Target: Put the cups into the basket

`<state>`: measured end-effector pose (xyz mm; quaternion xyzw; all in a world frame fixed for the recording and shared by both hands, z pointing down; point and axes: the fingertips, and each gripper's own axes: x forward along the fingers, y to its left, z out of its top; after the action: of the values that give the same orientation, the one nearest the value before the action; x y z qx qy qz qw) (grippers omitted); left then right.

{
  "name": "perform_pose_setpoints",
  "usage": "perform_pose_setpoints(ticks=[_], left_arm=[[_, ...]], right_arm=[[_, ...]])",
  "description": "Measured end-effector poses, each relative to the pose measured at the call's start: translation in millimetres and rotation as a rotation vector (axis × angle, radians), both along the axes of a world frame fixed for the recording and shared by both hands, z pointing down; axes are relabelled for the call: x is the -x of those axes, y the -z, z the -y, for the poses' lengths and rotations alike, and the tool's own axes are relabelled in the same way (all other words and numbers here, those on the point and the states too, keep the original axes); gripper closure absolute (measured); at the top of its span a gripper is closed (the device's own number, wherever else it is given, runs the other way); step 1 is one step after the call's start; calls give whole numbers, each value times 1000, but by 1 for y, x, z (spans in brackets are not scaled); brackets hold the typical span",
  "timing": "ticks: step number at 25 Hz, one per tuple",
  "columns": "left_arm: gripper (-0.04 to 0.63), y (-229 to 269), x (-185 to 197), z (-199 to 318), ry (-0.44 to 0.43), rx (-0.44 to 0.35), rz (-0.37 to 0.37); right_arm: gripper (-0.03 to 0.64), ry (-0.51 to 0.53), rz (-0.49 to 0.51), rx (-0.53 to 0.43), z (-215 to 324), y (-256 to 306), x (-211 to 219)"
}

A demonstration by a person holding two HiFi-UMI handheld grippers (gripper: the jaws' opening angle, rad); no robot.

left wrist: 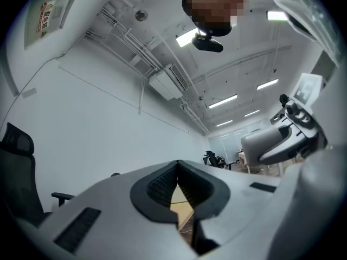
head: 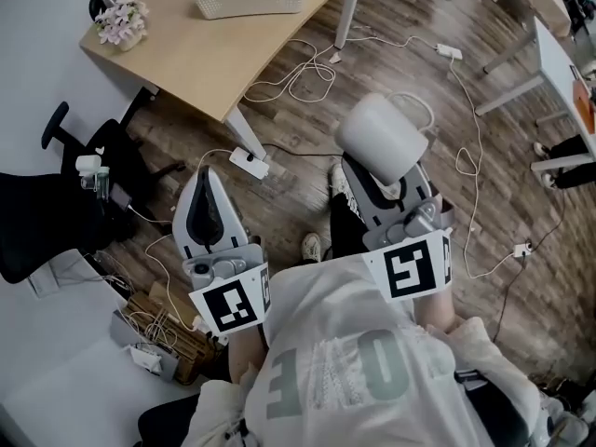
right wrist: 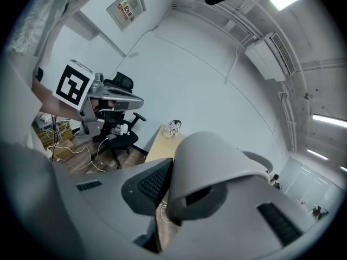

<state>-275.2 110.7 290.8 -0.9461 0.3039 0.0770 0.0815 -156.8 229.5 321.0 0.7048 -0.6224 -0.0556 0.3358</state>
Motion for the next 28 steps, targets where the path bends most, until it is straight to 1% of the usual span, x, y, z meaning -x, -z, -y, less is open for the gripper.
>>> perform_pose_setpoints(ticks=[2, 6, 9, 12, 16, 18, 20, 22, 25, 28], left_arm=[[586, -1, -19, 4, -5, -12, 3], [586, -5, -66, 23, 10, -36, 49], [586, 7, -107, 37, 1, -68, 30], [586, 11, -148, 50, 14, -49, 44], [586, 6, -197, 65, 30, -27, 120], [586, 9, -220, 76, 37, -23, 114], [586, 14, -244, 85, 40, -20, 95], [586, 16, -267, 90, 39, -23, 90], [586, 14, -296, 95, 36, -26, 95], [586, 5, -320, 96, 28, -17, 121]], right_arm=[[581, -1, 17, -9, 5, -4, -18], [581, 27, 25, 0, 31, -10, -59], [581, 52, 17, -23, 53, -1, -93], [581, 83, 16, -15, 73, 1, -128], [581, 122, 33, 7, 98, -1, -172], [581, 141, 39, 2, 111, 2, -195], [581, 156, 26, 3, 123, 3, -216], [581, 177, 21, 9, 133, 2, -232], [581, 214, 28, 17, 143, -2, -249], [581, 242, 25, 28, 150, -7, -263]])
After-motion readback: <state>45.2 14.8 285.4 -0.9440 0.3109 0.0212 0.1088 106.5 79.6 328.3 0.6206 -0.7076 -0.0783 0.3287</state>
